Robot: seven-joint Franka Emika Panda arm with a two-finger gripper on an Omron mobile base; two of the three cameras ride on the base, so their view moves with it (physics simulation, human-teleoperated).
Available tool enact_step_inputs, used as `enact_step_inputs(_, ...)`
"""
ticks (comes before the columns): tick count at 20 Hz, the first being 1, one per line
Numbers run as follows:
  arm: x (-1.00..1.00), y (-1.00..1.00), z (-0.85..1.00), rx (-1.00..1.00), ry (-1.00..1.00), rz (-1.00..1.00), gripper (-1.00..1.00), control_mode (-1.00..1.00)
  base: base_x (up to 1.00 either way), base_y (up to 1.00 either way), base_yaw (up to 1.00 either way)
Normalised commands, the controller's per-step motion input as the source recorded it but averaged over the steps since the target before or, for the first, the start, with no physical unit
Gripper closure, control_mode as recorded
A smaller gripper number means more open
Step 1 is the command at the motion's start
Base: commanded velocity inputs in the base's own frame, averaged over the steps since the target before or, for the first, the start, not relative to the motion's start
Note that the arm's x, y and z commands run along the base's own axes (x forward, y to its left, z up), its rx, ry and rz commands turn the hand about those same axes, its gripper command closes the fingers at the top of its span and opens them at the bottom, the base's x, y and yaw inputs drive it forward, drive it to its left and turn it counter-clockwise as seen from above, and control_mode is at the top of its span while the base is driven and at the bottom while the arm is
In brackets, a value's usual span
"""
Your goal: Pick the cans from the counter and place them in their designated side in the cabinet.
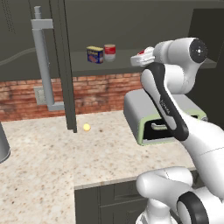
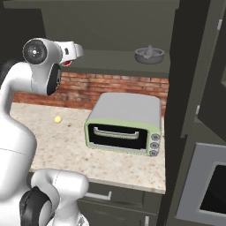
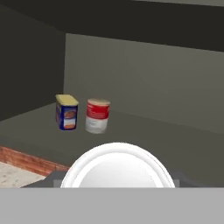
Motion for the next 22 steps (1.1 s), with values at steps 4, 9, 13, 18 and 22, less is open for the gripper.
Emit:
enact_step_inputs(4,0.27,0.00,-0.06,0.00,0.03,0.01,1.00,-1.00,0.00,0.00,0.00)
enact_step_inputs(9,0.29,0.00,-0.03,0.00,0.03,0.01,1.00,-1.00,0.00,0.00,0.00)
enact_step_inputs(13,0.31,0.02,-0.03,0.00,0.02,0.01,1.00,-1.00,0.00,0.00,0.00)
enact_step_inputs(18,0.29,0.04,-0.06,0.00,0.01,0.01,1.00,-1.00,0.00,0.00,0.00)
enact_step_inputs(22,0.28,0.04,-0.07,-0.01,0.01,0.01,1.00,-1.00,0.00,0.00,0.00)
